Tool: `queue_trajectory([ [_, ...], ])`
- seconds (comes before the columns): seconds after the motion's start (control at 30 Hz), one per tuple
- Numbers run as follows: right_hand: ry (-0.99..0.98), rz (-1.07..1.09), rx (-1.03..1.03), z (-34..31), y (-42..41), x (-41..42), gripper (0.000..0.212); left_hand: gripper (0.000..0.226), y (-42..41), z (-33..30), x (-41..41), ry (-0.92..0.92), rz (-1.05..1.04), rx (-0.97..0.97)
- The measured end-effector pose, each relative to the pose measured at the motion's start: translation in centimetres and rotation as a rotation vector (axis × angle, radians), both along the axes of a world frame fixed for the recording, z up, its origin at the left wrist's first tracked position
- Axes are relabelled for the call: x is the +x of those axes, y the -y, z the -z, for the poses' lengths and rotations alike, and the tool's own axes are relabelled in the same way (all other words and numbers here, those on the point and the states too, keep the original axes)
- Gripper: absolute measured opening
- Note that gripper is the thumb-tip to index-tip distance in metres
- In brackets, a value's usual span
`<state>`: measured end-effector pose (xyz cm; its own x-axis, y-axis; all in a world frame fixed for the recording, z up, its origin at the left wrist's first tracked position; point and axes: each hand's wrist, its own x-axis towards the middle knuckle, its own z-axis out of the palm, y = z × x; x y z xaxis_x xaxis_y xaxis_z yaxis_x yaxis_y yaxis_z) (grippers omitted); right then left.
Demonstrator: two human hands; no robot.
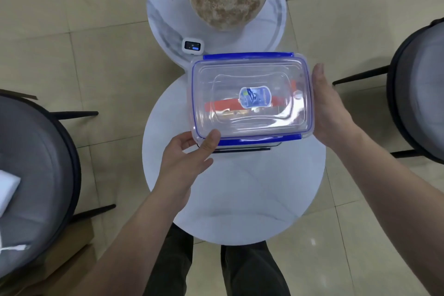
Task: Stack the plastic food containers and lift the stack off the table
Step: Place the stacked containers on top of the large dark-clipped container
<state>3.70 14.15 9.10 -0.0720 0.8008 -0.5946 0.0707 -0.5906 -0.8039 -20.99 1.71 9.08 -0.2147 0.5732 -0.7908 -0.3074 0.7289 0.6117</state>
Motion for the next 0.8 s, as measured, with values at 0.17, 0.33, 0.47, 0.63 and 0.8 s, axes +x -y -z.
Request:
queue_trajectory([
  [0.17,0.088,0.07,-0.041,0.0,3.4,0.9,0.061,0.1,0.7,-0.3,-0.3,0.063,-0.034,-0.004],
  [0.33,0.021,0.101,-0.088,-0.5,6.2,1.4,0.041,0.071,1.2,0.1,-0.8,0.147,-0.091,-0.003],
  [0.47,-0.027,0.119,-0.113,-0.9,6.3,1.2,0.026,0.047,0.6,0.3,-0.7,0.114,-0.081,0.014],
  [0.63,-0.009,0.174,-0.122,-1.2,6.0,0.8,0.035,0.069,-0.2,0.5,-0.8,0.102,-0.143,-0.012],
  [0.8,-0.001,0.199,-0.132,-1.4,7.0,0.6,0.033,0.04,-0.1,0.3,-0.8,0.081,-0.125,-0.016],
])
